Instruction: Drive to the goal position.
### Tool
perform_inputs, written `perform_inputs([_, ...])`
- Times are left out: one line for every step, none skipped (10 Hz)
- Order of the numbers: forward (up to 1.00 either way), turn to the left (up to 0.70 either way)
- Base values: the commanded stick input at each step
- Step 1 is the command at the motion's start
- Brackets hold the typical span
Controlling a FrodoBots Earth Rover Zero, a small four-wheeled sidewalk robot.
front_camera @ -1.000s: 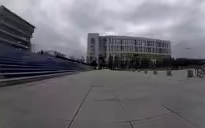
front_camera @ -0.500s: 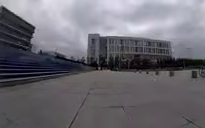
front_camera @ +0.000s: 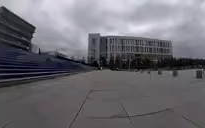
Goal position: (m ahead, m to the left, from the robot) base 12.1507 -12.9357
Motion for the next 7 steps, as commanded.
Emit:
perform_inputs([0.7, -0.35])
perform_inputs([0.7, -0.33])
perform_inputs([0.7, -0.15])
perform_inputs([0.7, -0.03])
perform_inputs([0.7, 0.0])
perform_inputs([0.7, 0.0])
perform_inputs([0.7, 0.0])
